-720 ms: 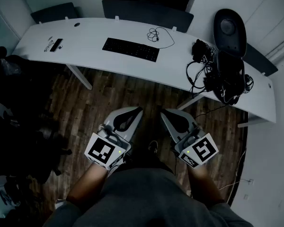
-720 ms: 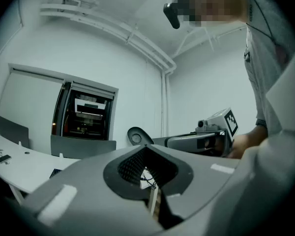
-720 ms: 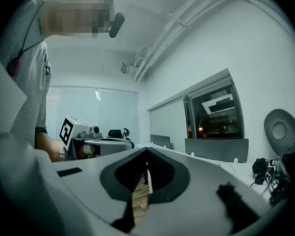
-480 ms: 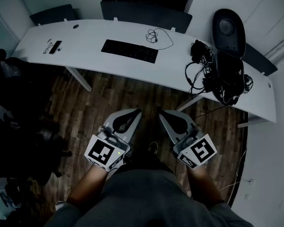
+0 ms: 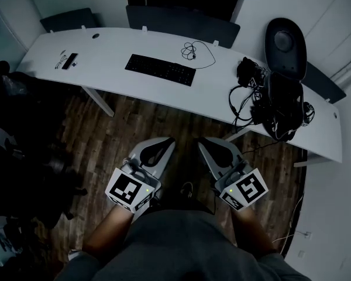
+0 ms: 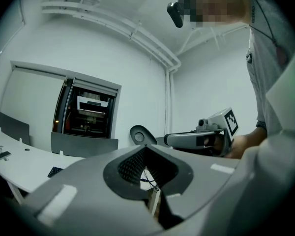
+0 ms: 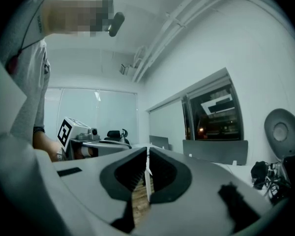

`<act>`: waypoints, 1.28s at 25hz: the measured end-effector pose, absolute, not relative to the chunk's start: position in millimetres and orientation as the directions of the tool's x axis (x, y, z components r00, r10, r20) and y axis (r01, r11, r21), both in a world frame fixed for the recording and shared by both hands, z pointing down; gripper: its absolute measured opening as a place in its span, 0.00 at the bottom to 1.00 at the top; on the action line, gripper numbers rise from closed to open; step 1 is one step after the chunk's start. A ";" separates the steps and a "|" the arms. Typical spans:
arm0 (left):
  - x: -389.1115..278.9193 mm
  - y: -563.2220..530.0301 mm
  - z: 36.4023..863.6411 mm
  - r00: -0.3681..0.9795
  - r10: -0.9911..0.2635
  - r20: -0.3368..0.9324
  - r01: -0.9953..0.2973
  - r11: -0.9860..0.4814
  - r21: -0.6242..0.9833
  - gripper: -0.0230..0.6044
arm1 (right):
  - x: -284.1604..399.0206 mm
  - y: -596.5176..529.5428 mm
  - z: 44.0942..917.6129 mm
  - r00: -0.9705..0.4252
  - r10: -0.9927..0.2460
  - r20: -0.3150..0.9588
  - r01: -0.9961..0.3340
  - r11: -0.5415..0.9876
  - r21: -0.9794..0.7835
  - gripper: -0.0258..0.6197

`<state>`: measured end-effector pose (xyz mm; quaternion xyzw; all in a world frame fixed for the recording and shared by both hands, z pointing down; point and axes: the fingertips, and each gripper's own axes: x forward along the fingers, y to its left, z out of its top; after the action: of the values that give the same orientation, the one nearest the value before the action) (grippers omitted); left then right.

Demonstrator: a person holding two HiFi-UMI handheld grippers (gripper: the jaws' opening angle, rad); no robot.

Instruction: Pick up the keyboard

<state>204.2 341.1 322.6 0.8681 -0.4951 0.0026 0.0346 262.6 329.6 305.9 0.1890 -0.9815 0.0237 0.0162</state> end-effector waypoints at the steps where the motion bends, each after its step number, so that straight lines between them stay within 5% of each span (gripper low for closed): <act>1: 205.8 336.0 321.8 0.506 -0.862 0.039 -0.862 -0.503 0.055 0.05 | 264.1 324.8 305.8 -0.930 -0.365 0.040 -0.366 0.930 -0.037 0.06; 19: 214.3 267.6 330.5 0.388 -0.918 0.079 -0.922 -0.387 0.025 0.05 | 265.6 252.7 323.6 -0.972 -0.228 0.060 -0.231 0.972 -0.045 0.06; 32: 132.7 221.6 341.3 0.434 -0.898 0.072 -0.901 -0.432 0.039 0.05 | 185.6 213.3 331.6 -0.955 -0.276 0.108 -0.281 0.959 -0.037 0.06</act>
<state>132.7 221.6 341.3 0.8460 -0.5316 0.0201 0.0358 185.6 213.3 331.6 0.1410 -0.9884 0.0259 0.0509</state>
